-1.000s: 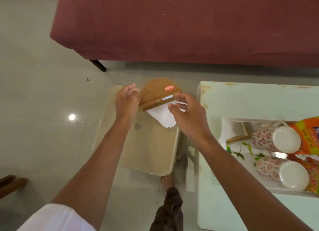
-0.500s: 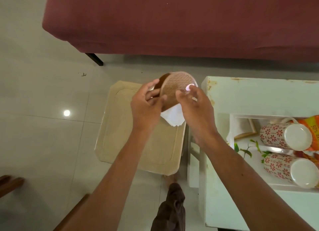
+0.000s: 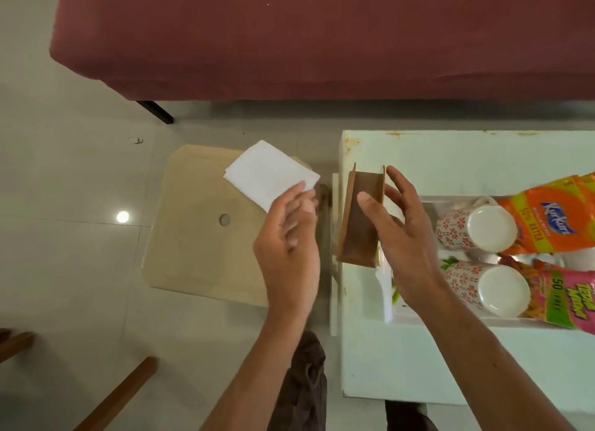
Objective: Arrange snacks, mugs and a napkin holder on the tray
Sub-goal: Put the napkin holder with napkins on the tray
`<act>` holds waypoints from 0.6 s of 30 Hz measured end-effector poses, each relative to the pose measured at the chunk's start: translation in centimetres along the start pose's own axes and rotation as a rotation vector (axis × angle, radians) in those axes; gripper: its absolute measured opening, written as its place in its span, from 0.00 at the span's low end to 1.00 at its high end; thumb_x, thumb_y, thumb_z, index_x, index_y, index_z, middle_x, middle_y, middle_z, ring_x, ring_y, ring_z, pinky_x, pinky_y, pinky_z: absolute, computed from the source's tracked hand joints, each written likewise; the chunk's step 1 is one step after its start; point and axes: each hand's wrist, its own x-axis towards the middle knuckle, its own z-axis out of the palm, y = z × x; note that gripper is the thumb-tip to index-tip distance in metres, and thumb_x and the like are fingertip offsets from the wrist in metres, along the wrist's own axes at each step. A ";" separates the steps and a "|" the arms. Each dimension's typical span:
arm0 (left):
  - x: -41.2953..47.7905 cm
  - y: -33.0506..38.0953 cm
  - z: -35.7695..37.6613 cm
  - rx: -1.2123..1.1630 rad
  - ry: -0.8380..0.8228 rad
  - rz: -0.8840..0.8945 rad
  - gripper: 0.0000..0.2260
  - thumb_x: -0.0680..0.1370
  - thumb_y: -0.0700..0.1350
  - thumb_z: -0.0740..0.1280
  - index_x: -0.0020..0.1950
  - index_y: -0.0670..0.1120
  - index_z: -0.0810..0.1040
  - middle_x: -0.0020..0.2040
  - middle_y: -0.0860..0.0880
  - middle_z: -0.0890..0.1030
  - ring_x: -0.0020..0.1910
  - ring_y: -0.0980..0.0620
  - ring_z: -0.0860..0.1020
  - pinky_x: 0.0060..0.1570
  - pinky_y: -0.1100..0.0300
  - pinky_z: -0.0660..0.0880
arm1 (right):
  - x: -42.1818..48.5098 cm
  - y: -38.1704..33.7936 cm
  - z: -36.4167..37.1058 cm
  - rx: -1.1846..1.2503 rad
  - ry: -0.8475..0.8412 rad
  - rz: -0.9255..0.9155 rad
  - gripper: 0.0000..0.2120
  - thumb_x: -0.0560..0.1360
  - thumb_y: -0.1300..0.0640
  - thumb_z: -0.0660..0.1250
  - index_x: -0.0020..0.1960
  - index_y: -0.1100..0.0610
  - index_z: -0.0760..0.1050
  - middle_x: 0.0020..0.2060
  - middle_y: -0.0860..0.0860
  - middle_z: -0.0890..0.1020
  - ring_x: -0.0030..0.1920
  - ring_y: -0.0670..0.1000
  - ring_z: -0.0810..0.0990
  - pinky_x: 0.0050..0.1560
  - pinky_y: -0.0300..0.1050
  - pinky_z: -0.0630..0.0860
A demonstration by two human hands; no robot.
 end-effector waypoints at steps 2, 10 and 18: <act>-0.4 0.3 1.4 -0.109 -0.201 -0.253 0.13 0.83 0.56 0.61 0.64 0.56 0.79 0.61 0.56 0.84 0.63 0.56 0.80 0.64 0.53 0.77 | -0.9 0.9 -2.2 0.002 -0.051 -0.019 0.28 0.73 0.46 0.71 0.71 0.36 0.66 0.64 0.37 0.74 0.58 0.44 0.79 0.41 0.34 0.80; -5.1 -2.7 6.9 -0.176 -0.424 -0.561 0.28 0.78 0.64 0.54 0.71 0.51 0.76 0.67 0.54 0.81 0.68 0.59 0.76 0.71 0.55 0.70 | -2.6 5.4 -9.2 -0.110 -0.179 0.055 0.29 0.74 0.46 0.70 0.72 0.36 0.64 0.64 0.39 0.77 0.66 0.44 0.75 0.65 0.56 0.75; -8.2 -5.5 11.0 -0.134 -0.377 -0.640 0.23 0.84 0.60 0.49 0.68 0.54 0.78 0.52 0.62 0.86 0.54 0.67 0.82 0.54 0.65 0.76 | -2.5 7.4 -12.8 -0.113 -0.254 0.174 0.37 0.64 0.65 0.69 0.67 0.37 0.70 0.55 0.50 0.82 0.57 0.53 0.80 0.56 0.61 0.80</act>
